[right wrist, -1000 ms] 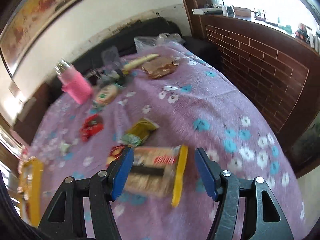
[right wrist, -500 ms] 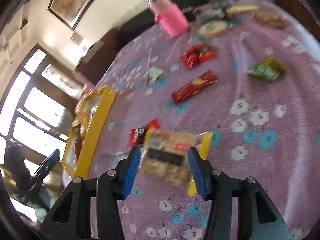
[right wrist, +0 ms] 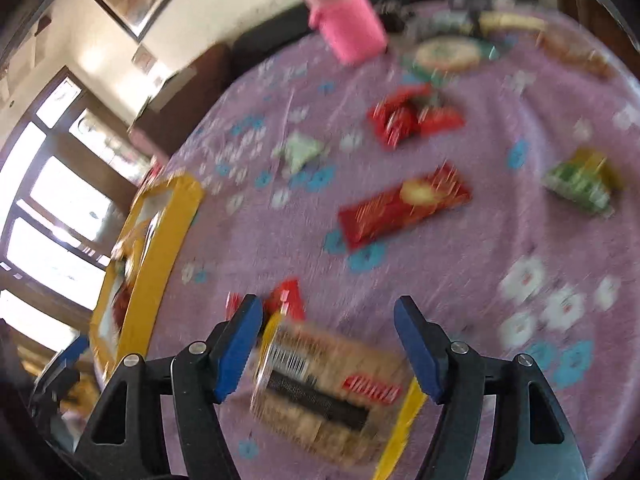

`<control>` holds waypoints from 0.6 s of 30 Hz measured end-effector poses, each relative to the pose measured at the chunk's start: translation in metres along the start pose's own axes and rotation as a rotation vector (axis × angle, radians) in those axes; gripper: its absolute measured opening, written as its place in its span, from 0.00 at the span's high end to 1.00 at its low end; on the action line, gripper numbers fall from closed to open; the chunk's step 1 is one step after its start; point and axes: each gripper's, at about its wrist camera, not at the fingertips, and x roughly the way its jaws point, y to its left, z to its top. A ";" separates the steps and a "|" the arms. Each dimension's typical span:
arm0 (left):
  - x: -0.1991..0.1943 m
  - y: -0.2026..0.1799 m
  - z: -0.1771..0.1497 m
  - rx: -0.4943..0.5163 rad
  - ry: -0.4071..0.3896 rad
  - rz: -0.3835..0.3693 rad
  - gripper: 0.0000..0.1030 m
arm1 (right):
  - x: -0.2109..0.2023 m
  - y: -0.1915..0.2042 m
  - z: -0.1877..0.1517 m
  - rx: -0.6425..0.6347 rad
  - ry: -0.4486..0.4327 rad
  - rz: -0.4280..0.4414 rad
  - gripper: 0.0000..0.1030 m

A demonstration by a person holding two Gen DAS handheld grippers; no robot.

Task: Organize snacks
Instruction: 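Grasp the cracker pack with yellow ends using the right tool, then grasp the red chocolate candy with the left tool while the right tool holds its cracker pack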

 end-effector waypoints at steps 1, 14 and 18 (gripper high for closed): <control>0.000 0.003 0.001 -0.003 -0.004 -0.001 0.20 | -0.002 0.005 -0.006 -0.031 0.015 0.005 0.30; 0.023 -0.022 0.012 0.120 0.053 -0.037 0.20 | 0.018 0.089 -0.076 -0.451 0.047 -0.317 0.30; 0.040 -0.044 0.016 0.220 0.073 -0.069 0.20 | 0.011 0.080 -0.076 -0.399 0.026 -0.320 0.31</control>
